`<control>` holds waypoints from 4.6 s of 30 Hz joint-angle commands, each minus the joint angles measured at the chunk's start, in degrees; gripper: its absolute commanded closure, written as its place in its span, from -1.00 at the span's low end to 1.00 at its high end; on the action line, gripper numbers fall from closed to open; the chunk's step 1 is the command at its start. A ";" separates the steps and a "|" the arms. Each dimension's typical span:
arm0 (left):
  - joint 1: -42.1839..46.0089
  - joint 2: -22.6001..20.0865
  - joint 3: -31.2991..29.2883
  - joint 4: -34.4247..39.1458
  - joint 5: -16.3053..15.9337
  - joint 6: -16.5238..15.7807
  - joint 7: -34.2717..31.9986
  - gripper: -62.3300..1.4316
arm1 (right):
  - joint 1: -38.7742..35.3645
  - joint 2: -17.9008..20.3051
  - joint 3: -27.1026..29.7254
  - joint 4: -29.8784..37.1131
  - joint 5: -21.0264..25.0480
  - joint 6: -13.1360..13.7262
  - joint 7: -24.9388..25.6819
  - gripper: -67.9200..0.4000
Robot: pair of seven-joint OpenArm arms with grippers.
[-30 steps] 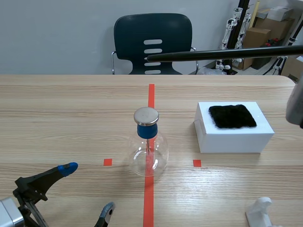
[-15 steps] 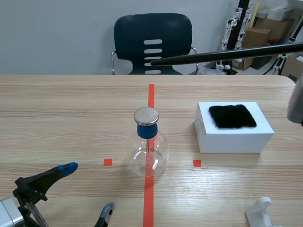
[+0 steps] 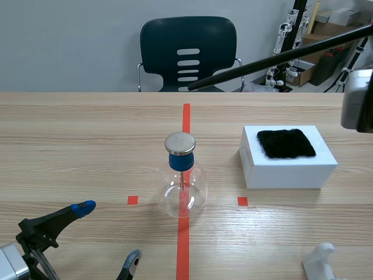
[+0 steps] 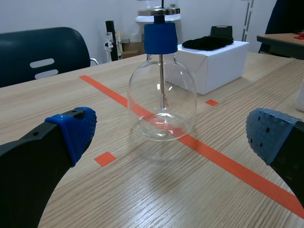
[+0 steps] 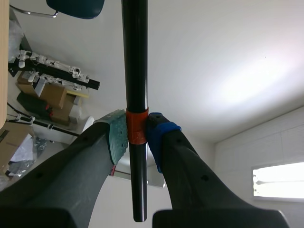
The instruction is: Do the electroscope experiment. move the rod toward and away from the electroscope
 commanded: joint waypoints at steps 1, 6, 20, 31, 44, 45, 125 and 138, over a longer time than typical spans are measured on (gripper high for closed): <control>0.15 -0.02 -0.15 0.81 -0.20 -0.11 -0.79 -1.00 | 2.67 0.63 -0.87 -0.28 -1.20 -1.11 -0.92 0.94; 0.15 -0.02 -0.15 0.81 -0.17 -0.11 -0.79 -1.00 | 6.47 0.90 -5.40 -3.78 -4.70 -1.07 -0.87 0.94; 0.15 -0.02 -0.15 0.81 -0.20 -0.11 -0.79 -1.00 | 10.19 0.70 -11.19 -7.06 -7.85 -1.07 -1.07 0.94; 0.15 -0.02 -0.15 0.81 -0.20 -0.11 -0.79 -1.00 | 10.82 0.70 -12.50 -8.66 -8.46 -1.09 -1.11 0.94; 0.15 -0.02 -0.15 0.81 -0.20 -0.11 -0.79 -1.00 | 10.80 0.70 -12.31 -8.31 -5.18 -1.09 -1.55 0.94; 0.15 -0.02 -0.15 0.81 -0.20 -0.11 -0.79 -1.00 | 10.78 0.70 -12.09 -8.07 -4.44 -1.09 -1.77 0.94; 0.13 -0.02 -0.15 0.81 -0.20 -0.09 -0.79 -1.00 | -7.28 -18.18 17.25 4.98 12.15 0.48 12.50 0.94; 0.13 -0.02 -0.15 0.81 -0.20 -0.09 -0.79 -1.00 | -7.28 -18.18 17.25 4.98 12.15 0.48 12.28 0.94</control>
